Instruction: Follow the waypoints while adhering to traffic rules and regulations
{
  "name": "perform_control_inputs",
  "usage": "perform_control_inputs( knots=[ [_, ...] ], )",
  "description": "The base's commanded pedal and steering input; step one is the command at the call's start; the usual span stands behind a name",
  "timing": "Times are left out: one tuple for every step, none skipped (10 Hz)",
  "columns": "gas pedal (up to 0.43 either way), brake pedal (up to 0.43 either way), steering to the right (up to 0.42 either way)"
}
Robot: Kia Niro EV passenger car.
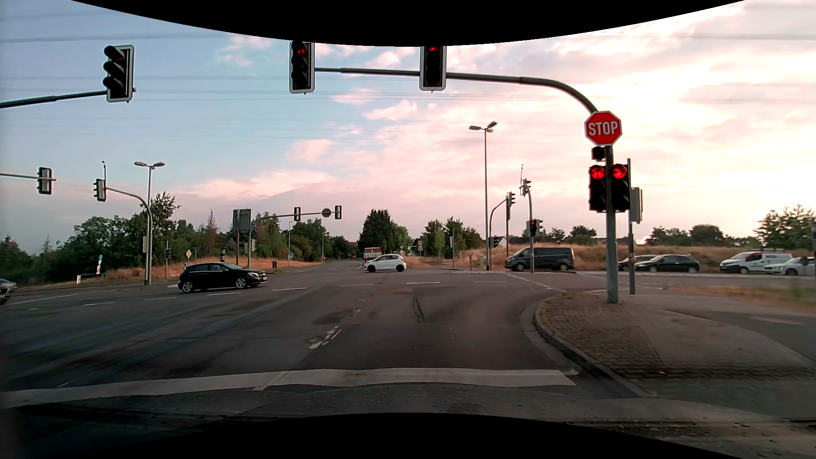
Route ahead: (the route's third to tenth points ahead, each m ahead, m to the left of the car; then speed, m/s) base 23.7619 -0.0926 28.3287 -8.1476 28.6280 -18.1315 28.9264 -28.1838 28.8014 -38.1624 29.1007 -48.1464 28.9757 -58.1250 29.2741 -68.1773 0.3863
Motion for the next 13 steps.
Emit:
perform_control_inputs(
  knots=[
    [0.000,0.195,-0.002],
    [0.000,0.189,-0.003],
    [0.000,0.189,-0.002],
    [0.000,0.183,-0.001],
    [0.000,0.177,0.000],
    [0.000,0.177,0.000],
    [0.000,0.183,0.000],
    [0.000,0.183,0.000],
    [0.000,0.189,0.002],
    [0.000,0.189,0.002],
    [0.000,0.189,0.002],
    [0.000,0.201,0.002],
    [0.000,0.220,0.002]
  ],
)
